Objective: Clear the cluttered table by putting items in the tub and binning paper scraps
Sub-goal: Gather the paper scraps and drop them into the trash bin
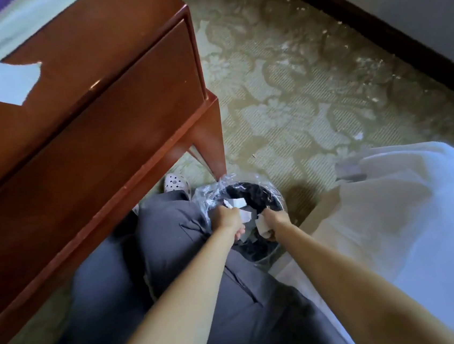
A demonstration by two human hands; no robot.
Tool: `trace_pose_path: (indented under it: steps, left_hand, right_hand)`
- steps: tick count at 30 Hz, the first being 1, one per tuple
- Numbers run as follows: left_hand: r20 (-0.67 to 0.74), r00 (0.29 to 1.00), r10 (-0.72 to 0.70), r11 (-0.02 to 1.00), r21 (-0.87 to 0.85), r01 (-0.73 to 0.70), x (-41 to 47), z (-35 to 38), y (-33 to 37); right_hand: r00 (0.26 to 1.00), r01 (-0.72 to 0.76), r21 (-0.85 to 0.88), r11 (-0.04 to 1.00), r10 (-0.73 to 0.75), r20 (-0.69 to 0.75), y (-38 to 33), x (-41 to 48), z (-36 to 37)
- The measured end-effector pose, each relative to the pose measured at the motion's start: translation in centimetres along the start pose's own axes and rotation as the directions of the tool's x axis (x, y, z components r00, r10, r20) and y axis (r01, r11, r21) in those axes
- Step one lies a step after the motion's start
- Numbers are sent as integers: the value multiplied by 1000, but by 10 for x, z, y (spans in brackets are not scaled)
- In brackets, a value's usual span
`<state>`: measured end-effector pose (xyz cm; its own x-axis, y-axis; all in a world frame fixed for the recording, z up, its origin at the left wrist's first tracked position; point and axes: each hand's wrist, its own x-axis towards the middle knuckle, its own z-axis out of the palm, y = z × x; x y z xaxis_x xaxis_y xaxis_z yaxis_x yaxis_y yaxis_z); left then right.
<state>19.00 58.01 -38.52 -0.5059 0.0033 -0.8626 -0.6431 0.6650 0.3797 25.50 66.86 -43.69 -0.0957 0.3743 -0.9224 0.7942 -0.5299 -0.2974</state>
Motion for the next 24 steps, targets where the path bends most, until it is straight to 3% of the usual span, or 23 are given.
trace_pose_path:
  steps: [4, 9, 14, 17, 20, 22, 24]
  left_hand:
    - [53, 991, -121, 992, -19, 122, 16, -5, -3]
    - [138, 962, -237, 964, -89, 250, 14, -12, -1]
    - [162, 973, -163, 974, -131, 184, -2, -19, 4]
    - [176, 984, -12, 985, -169, 42, -20, -27, 9]
    - [108, 986, 126, 981, -163, -107, -43, -41, 17]
    - [59, 969, 241, 963, -137, -231, -62, -53, 23]
    - [8, 927, 375, 923, -100, -372, -85, -69, 30]
  right_hand:
    - [993, -105, -14, 994, 105, 45, -1, 8, 5]
    - [991, -119, -65, 991, 122, 45, 0, 11, 5]
    - [999, -35, -110, 993, 40, 37, 0, -2, -2]
    - [992, 124, -165, 979, -123, 13, -9, -17, -4]
    - [934, 348, -212, 913, -358, -11, -25, -47, -4]
    - [855, 499, -237, 834, -519, -26, -37, -78, -3]
    - [718, 665, -251, 703, -695, -44, -47, -115, -3]
